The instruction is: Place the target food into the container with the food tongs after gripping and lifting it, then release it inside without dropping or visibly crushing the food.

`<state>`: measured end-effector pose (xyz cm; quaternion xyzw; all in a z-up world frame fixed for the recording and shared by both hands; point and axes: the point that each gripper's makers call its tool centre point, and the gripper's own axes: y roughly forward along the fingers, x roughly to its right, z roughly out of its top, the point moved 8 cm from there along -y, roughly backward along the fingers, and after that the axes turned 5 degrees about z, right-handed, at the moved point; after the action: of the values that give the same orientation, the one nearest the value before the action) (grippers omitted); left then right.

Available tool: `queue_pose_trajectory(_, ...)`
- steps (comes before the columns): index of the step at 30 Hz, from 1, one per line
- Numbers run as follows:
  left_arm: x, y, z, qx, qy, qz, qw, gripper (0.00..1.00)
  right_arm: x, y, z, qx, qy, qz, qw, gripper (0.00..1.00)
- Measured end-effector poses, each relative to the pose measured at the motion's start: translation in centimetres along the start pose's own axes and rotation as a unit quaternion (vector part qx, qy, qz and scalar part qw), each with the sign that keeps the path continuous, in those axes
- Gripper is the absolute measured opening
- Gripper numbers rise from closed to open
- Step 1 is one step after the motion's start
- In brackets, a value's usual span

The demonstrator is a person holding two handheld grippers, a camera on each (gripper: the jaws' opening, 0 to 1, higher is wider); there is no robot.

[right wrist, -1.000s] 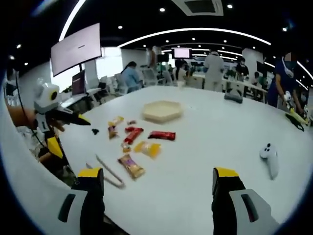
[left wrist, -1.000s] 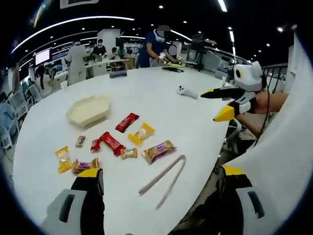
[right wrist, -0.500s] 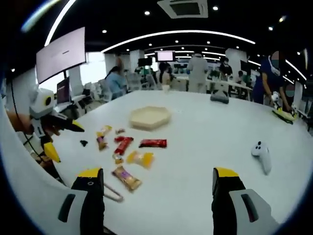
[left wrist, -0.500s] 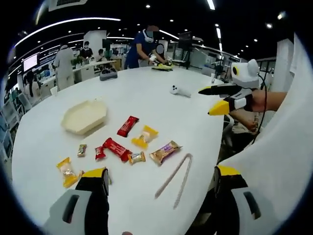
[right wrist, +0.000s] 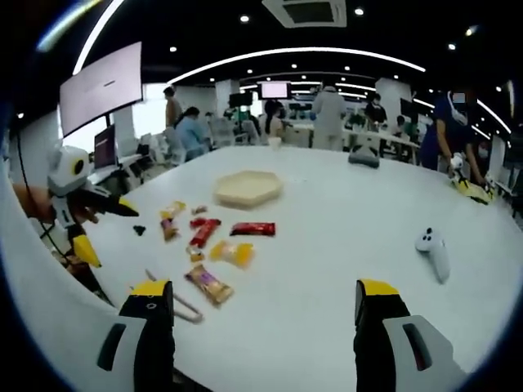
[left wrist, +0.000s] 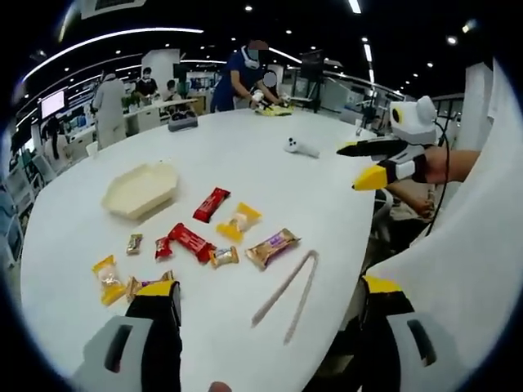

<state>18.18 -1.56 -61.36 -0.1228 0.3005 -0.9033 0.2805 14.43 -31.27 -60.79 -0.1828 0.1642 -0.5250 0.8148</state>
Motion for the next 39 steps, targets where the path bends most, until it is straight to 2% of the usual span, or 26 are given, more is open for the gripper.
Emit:
queue_pose_trajectory(1,0.1,0.0,0.0,-0.002,0.002,-0.001,1.0000,0.89,0.0,0.0,0.0,0.000,-0.001,0.000,1.0000,0.93)
queue_pose_trajectory(4,-0.1,0.2,0.2,0.003,0.005,0.025,0.9997,0.82,0.0,0.0,0.2,0.001,-0.002,0.001,1.0000,0.93)
queue_pose_trajectory(5,-0.2,0.2,0.3,0.003,0.005,0.029,0.9996,0.84,0.0,0.0,0.2,0.002,-0.002,0.001,1.0000,0.93)
queue_pose_trajectory(6,-0.3,0.1,0.5,0.010,0.033,0.034,0.9988,0.86,0.0,0.0,0.4,0.005,-0.004,0.002,1.0000,0.93)
queue_pose_trajectory(9,-0.5,0.2,0.6,0.005,0.027,0.033,0.9991,0.85,0.0,0.0,0.5,0.003,-0.007,0.003,1.0000,0.93)
queue_pose_trajectory(11,-0.7,0.2,0.3,-0.005,0.042,0.038,0.9984,0.85,0.1,-0.1,0.5,0.004,-0.010,0.002,0.9999,0.93)
queue_pose_trajectory(17,-0.6,-0.1,-0.3,-0.008,0.030,0.031,0.9990,0.95,0.0,-0.1,0.4,0.009,-0.007,0.000,0.9999,0.93)
queue_pose_trajectory(20,-0.6,0.2,-0.4,-0.021,0.028,0.031,0.9989,0.98,-0.2,0.0,0.7,0.012,-0.006,0.003,0.9999,0.93)
queue_pose_trajectory(23,-0.6,0.2,-0.1,-0.020,0.036,0.031,0.9987,0.99,-0.4,0.1,0.8,0.012,-0.010,0.007,0.9999,0.93)
queue_pose_trajectory(29,-0.8,0.0,0.0,-0.012,0.020,0.040,0.9989,0.99,-0.7,0.1,0.8,0.007,-0.018,0.018,0.9997,0.94)
queue_pose_trajectory(33,-1.0,-0.1,-0.5,-0.019,0.026,0.050,0.9982,0.99,-0.8,0.1,0.5,0.002,-0.023,0.022,0.9995,0.94)
queue_pose_trajectory(39,-0.9,-0.8,-1.1,-0.014,0.016,0.061,0.9979,0.99,-1.0,0.2,0.5,0.000,-0.025,0.032,0.9992,0.96)
